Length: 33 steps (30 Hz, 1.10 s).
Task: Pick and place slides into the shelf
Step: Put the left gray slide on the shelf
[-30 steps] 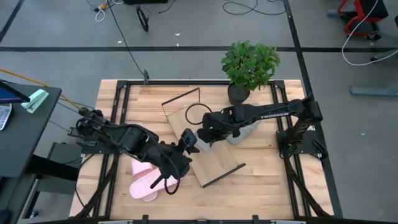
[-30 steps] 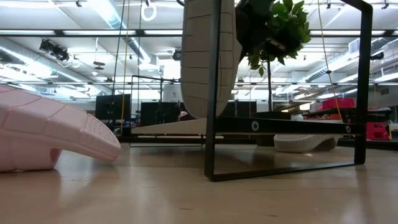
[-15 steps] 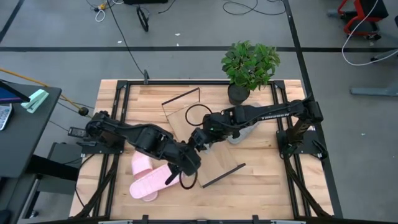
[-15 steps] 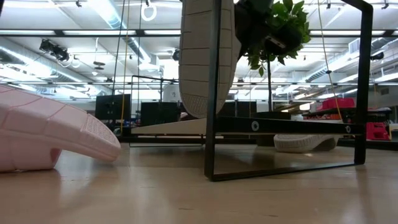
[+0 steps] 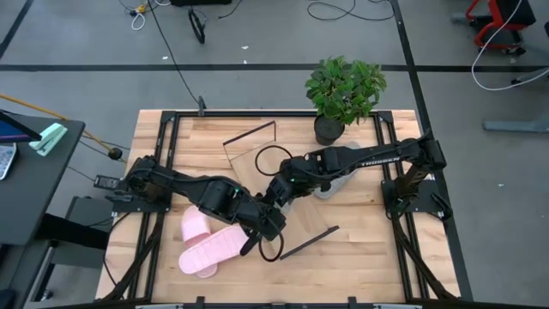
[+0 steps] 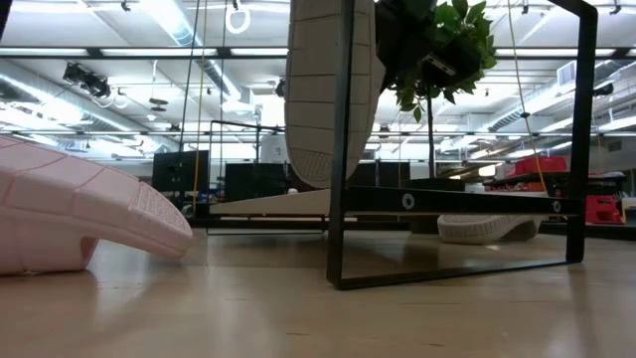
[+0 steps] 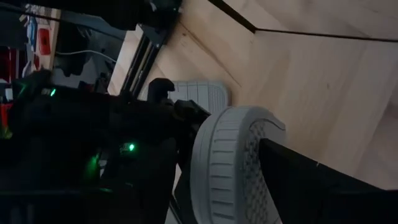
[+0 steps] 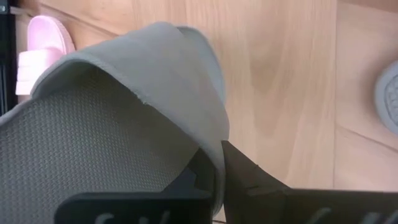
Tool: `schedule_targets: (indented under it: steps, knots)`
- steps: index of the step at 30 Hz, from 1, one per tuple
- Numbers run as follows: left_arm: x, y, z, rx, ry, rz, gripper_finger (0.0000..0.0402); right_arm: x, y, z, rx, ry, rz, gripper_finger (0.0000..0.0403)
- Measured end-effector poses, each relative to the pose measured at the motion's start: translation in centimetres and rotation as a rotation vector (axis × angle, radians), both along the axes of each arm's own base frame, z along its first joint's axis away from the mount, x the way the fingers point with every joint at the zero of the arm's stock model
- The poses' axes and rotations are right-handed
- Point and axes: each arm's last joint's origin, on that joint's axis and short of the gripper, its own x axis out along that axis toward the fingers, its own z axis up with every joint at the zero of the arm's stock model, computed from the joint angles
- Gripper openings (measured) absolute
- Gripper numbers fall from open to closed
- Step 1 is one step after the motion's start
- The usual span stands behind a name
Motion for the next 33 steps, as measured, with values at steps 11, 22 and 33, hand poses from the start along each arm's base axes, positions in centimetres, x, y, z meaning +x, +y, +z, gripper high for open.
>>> schedule_targets:
  steps: [11, 22, 33]
  knots:
    - [-0.6, 0.2, -0.5, -0.055, 0.066, 0.047, 0.0215, 0.2, 0.8, 0.1, -0.001, -0.027, 0.029, 0.0008]
    - [-0.7, -0.1, -0.5, -0.061, 0.071, 0.042, 0.0176, 0.2, 1.1, 0.2, -0.009, -0.04, 0.06, 0.0008]
    - [-1.4, -1.1, -0.7, -0.043, 0.099, 0.014, 0.0065, 0.1, 1.1, 0.5, -0.044, -0.059, 0.131, 0.0036]
